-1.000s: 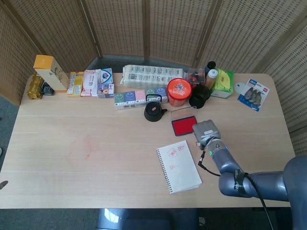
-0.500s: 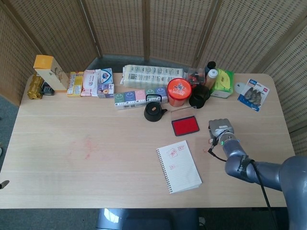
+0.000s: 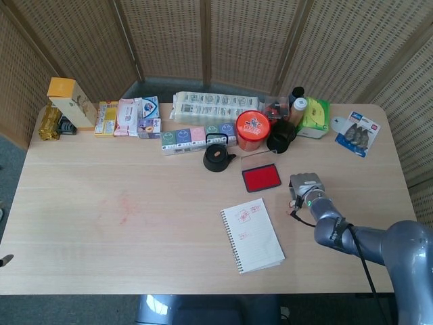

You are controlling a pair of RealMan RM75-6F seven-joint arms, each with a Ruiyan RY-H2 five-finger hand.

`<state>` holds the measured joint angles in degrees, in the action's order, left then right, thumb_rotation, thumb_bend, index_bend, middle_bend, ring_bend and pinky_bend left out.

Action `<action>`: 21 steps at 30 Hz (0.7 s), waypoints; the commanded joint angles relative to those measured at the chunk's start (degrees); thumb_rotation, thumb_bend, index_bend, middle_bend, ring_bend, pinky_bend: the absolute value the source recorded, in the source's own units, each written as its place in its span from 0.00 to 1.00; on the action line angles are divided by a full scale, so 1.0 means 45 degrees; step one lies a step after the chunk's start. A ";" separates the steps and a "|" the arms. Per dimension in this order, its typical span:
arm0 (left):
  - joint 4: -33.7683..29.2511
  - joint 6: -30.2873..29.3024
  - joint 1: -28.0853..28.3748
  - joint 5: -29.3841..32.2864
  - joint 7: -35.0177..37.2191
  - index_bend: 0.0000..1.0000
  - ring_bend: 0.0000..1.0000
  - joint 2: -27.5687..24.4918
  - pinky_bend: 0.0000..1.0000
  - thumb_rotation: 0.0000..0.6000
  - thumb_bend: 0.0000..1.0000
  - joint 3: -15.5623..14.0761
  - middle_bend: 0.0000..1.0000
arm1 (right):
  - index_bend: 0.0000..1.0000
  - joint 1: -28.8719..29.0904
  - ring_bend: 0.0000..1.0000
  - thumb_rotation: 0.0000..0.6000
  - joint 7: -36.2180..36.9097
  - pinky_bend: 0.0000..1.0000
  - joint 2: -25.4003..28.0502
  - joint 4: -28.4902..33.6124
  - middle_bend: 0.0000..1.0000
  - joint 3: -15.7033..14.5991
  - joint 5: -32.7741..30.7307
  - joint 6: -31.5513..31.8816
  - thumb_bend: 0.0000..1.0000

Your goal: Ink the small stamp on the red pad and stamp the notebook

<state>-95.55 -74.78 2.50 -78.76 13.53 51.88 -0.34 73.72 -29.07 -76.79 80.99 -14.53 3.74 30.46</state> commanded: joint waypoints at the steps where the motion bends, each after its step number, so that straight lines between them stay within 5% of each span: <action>1: 0.0000 0.0003 0.0001 0.0002 -0.0008 0.00 0.00 0.0001 0.00 1.00 0.03 -0.0002 0.00 | 0.69 -0.0043 1.00 1.00 0.0094 1.00 -0.0058 -0.0087 0.98 -0.0053 0.0093 -0.0069 0.43; 21: -0.0030 0.0112 0.0040 0.0022 -0.0129 0.00 0.00 0.0036 0.00 1.00 0.03 -0.0044 0.00 | 0.64 -0.0755 0.94 1.00 0.1263 1.00 -0.0262 -0.0716 0.84 0.0104 0.1706 -0.0316 0.43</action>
<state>-95.69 -74.27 2.69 -78.67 12.95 52.04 -0.54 70.41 -23.50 -77.93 77.85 -14.08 11.28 29.05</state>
